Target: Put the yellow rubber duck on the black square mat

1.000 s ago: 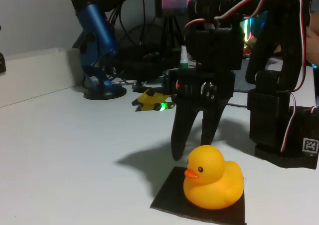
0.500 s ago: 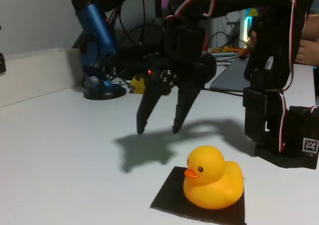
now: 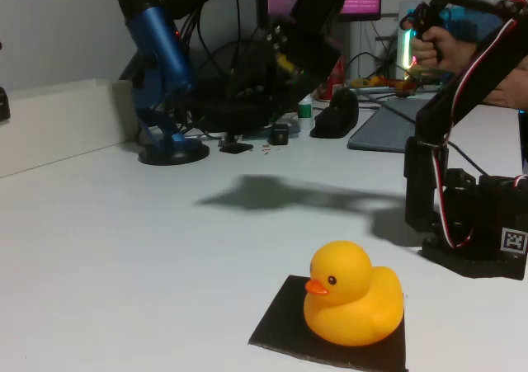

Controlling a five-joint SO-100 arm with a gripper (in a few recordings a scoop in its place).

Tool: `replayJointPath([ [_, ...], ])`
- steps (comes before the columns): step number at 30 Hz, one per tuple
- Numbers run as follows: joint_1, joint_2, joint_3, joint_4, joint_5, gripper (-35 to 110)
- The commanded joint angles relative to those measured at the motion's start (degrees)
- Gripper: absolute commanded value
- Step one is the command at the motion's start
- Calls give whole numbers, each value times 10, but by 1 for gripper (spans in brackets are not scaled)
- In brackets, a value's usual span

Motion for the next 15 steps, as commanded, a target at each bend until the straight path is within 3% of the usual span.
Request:
replayJointPath([
  [1, 41, 24, 24, -4, 4, 20],
  [5, 40, 25, 73, -26, 67, 10],
  [9, 43, 44, 137, -116, 142, 5],
  [15, 38, 147, 305, -217, 159, 4],
])
